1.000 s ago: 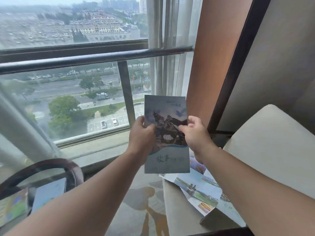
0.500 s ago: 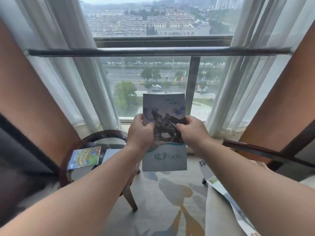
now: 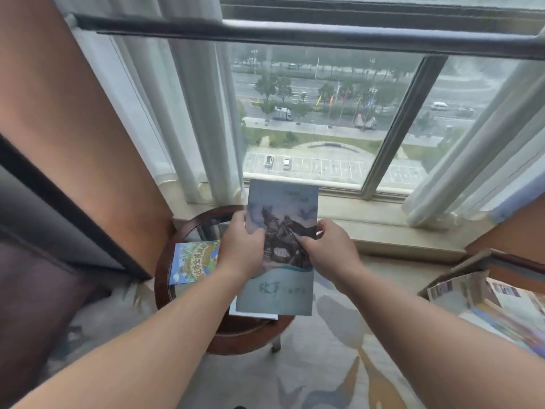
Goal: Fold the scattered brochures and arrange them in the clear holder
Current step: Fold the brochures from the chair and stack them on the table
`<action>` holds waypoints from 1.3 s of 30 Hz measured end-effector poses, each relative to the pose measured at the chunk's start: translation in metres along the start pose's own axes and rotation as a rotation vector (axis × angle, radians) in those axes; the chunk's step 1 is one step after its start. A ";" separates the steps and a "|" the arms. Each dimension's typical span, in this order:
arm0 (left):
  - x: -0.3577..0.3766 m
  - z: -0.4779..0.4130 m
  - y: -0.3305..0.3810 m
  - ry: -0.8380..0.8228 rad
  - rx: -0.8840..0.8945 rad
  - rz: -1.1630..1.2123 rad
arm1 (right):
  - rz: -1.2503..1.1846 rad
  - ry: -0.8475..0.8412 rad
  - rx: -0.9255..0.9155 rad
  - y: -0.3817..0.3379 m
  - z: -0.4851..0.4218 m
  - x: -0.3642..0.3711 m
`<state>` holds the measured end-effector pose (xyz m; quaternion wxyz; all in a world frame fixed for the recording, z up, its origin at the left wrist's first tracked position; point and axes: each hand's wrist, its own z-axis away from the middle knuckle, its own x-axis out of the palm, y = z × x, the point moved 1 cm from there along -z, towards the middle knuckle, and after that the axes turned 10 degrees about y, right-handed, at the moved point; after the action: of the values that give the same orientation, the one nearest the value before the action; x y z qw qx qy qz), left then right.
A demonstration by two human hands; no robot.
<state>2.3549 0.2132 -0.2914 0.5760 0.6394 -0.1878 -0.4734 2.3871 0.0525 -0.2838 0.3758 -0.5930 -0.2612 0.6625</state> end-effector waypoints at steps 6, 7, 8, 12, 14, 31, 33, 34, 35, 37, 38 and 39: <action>0.016 -0.044 -0.111 -0.092 -0.132 -0.190 | 0.189 -0.081 0.069 0.053 -0.022 0.100; 0.022 -0.048 -0.131 -0.103 -0.164 -0.229 | 0.205 -0.093 0.085 0.065 -0.026 0.115; 0.028 -0.051 -0.150 -0.109 -0.201 -0.261 | 0.216 -0.104 0.101 0.077 -0.030 0.129; 0.051 -0.074 -0.209 -0.113 -0.310 -0.354 | 0.244 -0.161 0.155 0.118 -0.052 0.177; 0.062 -0.088 -0.229 -0.107 -0.330 -0.369 | 0.245 -0.175 0.168 0.132 -0.065 0.196; 0.112 -0.116 -0.278 -0.041 -0.107 -0.819 | 0.572 -0.278 -0.049 0.185 -0.119 0.225; 0.112 -0.115 -0.278 -0.003 -0.003 -0.851 | 0.691 -0.363 -0.194 0.187 -0.127 0.223; 0.115 -0.115 -0.277 0.002 0.092 -0.847 | 0.752 -0.412 -0.269 0.189 -0.130 0.223; 0.122 -0.116 -0.275 -0.019 0.191 -0.835 | 0.804 -0.454 -0.339 0.190 -0.134 0.223; 0.140 -0.119 -0.274 -0.114 0.311 -0.820 | 0.856 -0.513 -0.430 0.193 -0.140 0.226; 0.151 -0.120 -0.276 -0.165 0.314 -0.832 | 0.858 -0.529 -0.449 0.194 -0.142 0.227; 0.160 -0.122 -0.280 -0.206 0.301 -0.866 | 0.854 -0.535 -0.460 0.196 -0.143 0.229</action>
<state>2.4462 0.2303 -0.6234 0.2048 0.6851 -0.0264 -0.6986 2.4879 0.1093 -0.5966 -0.1451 -0.5240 -0.2220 0.8094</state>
